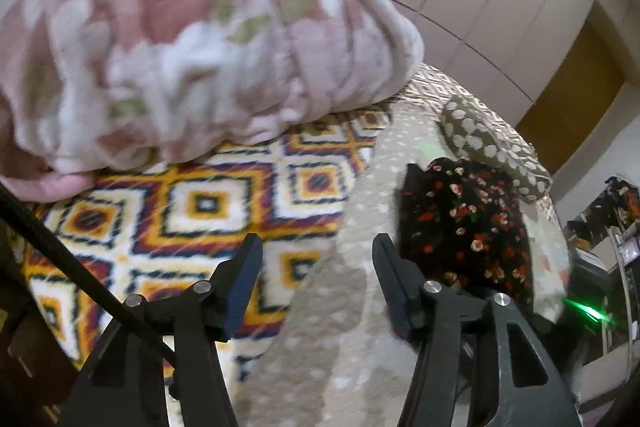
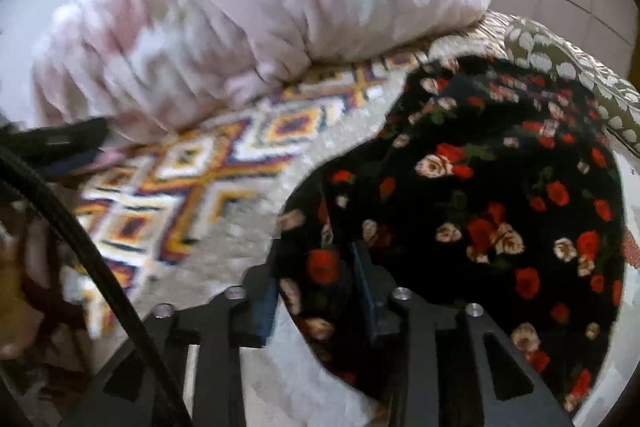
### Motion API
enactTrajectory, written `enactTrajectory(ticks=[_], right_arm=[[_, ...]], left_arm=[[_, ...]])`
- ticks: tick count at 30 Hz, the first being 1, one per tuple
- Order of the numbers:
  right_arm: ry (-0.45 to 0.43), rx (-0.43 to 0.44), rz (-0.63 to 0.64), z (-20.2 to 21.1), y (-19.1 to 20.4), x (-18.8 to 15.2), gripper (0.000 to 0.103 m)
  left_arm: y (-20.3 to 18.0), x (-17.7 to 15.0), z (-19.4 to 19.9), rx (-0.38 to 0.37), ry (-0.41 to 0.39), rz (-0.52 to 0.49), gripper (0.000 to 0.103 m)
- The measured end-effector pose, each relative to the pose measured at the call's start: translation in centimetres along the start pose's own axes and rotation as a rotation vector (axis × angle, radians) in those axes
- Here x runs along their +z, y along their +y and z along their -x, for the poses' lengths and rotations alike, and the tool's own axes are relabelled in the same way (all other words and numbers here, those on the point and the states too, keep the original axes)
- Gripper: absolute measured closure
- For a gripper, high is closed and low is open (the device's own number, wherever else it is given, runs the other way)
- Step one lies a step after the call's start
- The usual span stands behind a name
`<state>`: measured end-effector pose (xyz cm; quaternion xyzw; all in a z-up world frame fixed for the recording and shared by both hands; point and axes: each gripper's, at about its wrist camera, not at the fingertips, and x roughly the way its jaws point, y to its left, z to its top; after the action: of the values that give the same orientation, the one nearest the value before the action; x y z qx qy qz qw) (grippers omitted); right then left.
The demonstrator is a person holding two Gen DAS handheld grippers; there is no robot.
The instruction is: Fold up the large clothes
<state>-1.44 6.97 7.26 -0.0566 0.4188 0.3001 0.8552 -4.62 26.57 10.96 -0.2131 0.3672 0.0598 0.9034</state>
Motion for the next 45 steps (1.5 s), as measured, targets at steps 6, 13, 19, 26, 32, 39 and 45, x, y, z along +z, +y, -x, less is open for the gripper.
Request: enactTrajectory(ticks=[6,13,19,26,32,39,45], right_arm=[[-0.155,0.066,-0.077,10.8,-3.9,-3.8,0.054],[-0.152,-0.050,-0.310,12.9,-13.7,-6.8,0.052],[-0.173,0.066,-0.601,9.7,-22.5,-6.6,0.019],[-0.103,0.327,-0.730,0.3,-26.0,-4.0,0.003],[-0.070,0.382,-0.756,-1.2,-25.7,-1.9,0.042],[-0.205,0.352,-0.701,6.6,-28.6,-2.4,0.047],[-0.251,0.193,-0.792,11.0,-36.0,-6.0,0.045]], left_arm=[[-8.6,0.2,-1.5,-0.051,-0.012,-0.194,0.045],[-16.2,-2.3,-10.3,-0.030,0.137,-0.422,0.044],[-13.9,-3.1,-15.9,0.048,0.152,-0.396,0.028],[-10.3,-2.8,-17.1,-0.114,0.189,-0.241,0.018],[-11.1,-3.2,-16.1,-0.110,0.173,-0.159,0.024],[-20.0,-4.5,-14.7,-0.185,0.165,-0.304,0.038],[-25.8,-6.8,-19.2,-0.195,0.256,-0.372,0.034]])
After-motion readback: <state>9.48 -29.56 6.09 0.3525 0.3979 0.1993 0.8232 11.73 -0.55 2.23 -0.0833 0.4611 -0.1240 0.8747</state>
